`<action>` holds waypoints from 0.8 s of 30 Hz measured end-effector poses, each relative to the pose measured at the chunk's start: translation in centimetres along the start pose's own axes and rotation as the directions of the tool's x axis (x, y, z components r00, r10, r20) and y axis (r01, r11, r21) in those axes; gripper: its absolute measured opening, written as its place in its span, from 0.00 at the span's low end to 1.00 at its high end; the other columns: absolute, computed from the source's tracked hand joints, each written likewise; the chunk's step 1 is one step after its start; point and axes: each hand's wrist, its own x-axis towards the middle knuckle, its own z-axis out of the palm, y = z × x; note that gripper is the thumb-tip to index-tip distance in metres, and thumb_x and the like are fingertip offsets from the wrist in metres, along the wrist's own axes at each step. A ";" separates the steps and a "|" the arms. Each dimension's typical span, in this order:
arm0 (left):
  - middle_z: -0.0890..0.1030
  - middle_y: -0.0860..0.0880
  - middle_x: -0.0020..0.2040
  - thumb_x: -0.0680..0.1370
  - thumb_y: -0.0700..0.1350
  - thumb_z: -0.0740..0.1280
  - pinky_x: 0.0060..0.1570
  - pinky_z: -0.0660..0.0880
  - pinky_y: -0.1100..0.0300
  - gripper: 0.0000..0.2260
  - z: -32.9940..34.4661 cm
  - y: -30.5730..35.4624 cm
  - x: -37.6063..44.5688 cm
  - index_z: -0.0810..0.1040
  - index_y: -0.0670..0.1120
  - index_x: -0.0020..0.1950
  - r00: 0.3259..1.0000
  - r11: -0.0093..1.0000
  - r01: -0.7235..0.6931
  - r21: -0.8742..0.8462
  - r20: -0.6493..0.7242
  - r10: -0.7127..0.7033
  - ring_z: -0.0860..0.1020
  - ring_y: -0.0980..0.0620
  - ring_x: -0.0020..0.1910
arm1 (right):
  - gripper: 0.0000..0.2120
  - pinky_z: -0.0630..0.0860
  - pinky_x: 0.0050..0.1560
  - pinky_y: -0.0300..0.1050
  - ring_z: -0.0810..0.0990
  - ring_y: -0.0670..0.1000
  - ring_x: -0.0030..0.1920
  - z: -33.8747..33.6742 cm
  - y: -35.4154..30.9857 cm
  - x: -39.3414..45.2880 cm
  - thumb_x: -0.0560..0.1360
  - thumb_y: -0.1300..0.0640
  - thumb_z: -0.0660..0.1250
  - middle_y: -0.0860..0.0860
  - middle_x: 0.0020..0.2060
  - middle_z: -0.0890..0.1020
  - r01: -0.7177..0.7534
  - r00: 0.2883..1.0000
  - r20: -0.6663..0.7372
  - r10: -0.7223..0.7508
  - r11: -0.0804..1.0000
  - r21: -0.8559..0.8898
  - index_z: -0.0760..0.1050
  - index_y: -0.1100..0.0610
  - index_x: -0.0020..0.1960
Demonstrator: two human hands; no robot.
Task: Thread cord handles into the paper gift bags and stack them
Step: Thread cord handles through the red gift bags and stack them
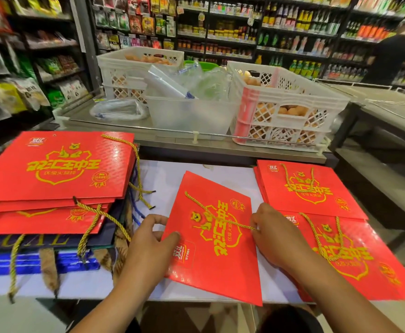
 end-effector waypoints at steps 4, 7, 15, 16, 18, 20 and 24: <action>0.87 0.43 0.40 0.81 0.39 0.69 0.45 0.82 0.33 0.06 0.3 0.1 0.4 0.75 0.48 0.54 1.000 1.000 0.001 -0.027 0.003 -0.001 0.86 0.39 0.38 | 0.06 0.78 0.43 0.52 0.80 0.50 0.39 -0.7 -0.7 -0.2 0.77 0.59 0.70 0.48 0.37 0.80 0.037 0.997 -0.076 -0.011 0.938 0.344 0.79 0.49 0.43; 0.88 0.43 0.42 0.81 0.41 0.71 0.46 0.82 0.33 0.07 0.7 0.3 0.3 0.75 0.48 0.56 0.998 1.000 -0.003 -0.027 0.059 0.005 0.87 0.40 0.40 | 0.22 0.76 0.34 0.44 0.80 0.49 0.31 -1.2 -2.7 -0.4 0.75 0.65 0.73 0.51 0.32 0.82 -0.002 0.999 0.026 -0.025 0.673 0.739 0.78 0.41 0.60; 0.86 0.46 0.36 0.77 0.31 0.69 0.27 0.77 0.58 0.16 -0.7 -0.1 0.5 0.73 0.48 0.57 0.991 0.994 0.022 0.106 0.126 -0.035 0.83 0.49 0.30 | 0.09 0.69 0.26 0.42 0.75 0.54 0.25 1.0 -5.5 -1.2 0.77 0.72 0.67 0.61 0.31 0.81 -0.086 0.996 0.078 0.044 0.233 0.969 0.83 0.61 0.47; 0.85 0.44 0.36 0.76 0.30 0.69 0.28 0.77 0.57 0.15 -0.9 -0.1 0.7 0.73 0.46 0.57 0.991 0.994 0.031 0.108 0.125 -0.045 0.83 0.47 0.30 | 0.09 0.71 0.27 0.43 0.77 0.55 0.27 1.3 -5.6 -1.3 0.77 0.72 0.67 0.61 0.33 0.81 -0.097 0.995 0.090 0.043 0.193 0.976 0.83 0.62 0.46; 0.85 0.37 0.40 0.75 0.30 0.69 0.32 0.78 0.52 0.14 -1.1 -0.2 1.1 0.73 0.44 0.55 0.991 0.994 0.051 0.095 0.122 -0.062 0.83 0.38 0.34 | 0.08 0.78 0.32 0.46 0.81 0.57 0.32 1.4 -5.6 -1.2 0.77 0.74 0.68 0.64 0.38 0.82 -0.118 0.992 0.114 0.050 0.088 0.989 0.84 0.64 0.47; 0.84 0.35 0.42 0.75 0.29 0.69 0.36 0.79 0.47 0.13 -1.2 -0.2 1.5 0.74 0.44 0.54 0.989 0.993 0.062 0.098 0.126 -0.074 0.84 0.32 0.36 | 0.09 0.84 0.41 0.49 0.86 0.60 0.41 1.5 -5.5 -1.2 0.76 0.74 0.68 0.66 0.45 0.84 -0.138 0.989 0.138 0.047 0.010 0.990 0.84 0.66 0.52; 0.79 0.40 0.36 0.74 0.30 0.70 0.31 0.72 0.52 0.10 -1.2 -0.6 1.7 0.74 0.40 0.50 0.993 0.991 0.021 0.131 0.108 -0.036 0.77 0.43 0.29 | 0.16 0.85 0.50 0.53 0.87 0.61 0.51 1.5 -5.3 -1.2 0.77 0.78 0.62 0.62 0.51 0.86 -0.122 0.992 0.121 0.016 0.013 0.992 0.82 0.66 0.59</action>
